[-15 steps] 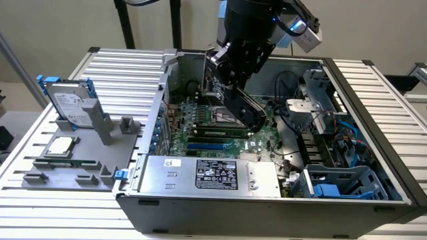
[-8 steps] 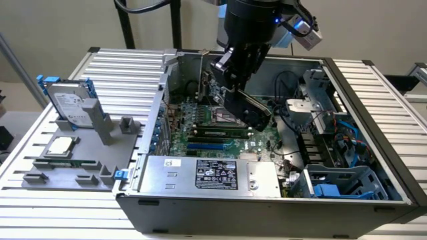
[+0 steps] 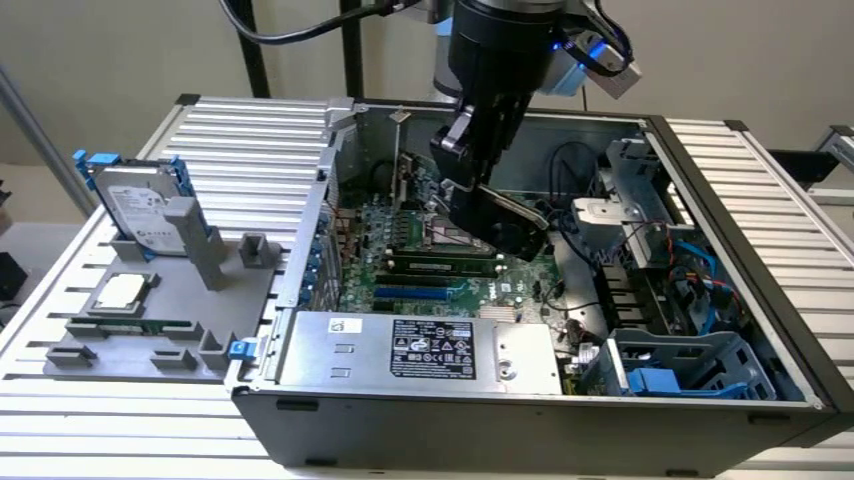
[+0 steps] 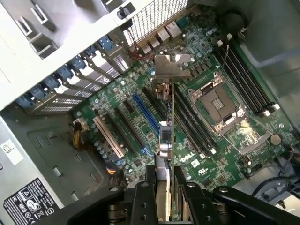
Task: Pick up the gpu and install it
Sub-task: 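Insert the gpu into the slot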
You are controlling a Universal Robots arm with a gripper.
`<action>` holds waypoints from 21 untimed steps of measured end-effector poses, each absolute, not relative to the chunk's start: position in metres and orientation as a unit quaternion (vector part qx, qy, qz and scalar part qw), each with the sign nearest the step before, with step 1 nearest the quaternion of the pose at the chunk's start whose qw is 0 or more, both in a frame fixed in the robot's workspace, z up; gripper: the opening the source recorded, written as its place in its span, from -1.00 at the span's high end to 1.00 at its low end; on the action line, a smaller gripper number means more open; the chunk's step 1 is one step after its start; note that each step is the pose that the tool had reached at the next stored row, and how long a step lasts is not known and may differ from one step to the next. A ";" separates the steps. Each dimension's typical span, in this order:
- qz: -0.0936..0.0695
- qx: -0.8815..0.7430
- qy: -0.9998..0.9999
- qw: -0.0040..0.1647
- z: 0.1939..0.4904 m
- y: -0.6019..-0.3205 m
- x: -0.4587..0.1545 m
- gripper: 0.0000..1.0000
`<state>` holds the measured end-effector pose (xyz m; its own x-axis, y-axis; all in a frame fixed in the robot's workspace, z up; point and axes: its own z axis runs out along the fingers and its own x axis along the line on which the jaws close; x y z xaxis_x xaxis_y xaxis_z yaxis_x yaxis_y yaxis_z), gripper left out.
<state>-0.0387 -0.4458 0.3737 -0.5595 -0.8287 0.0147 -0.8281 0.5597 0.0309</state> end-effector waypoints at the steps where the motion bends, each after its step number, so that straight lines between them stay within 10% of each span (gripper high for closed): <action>1: -0.010 0.477 -0.879 0.014 0.373 -0.446 -0.039 1.00; 21: -0.031 0.628 -0.778 0.002 0.358 -0.446 -0.039 1.00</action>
<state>-0.0390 -0.4458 0.3577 -0.2120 -0.9766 -0.0352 -0.9763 0.2101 0.0512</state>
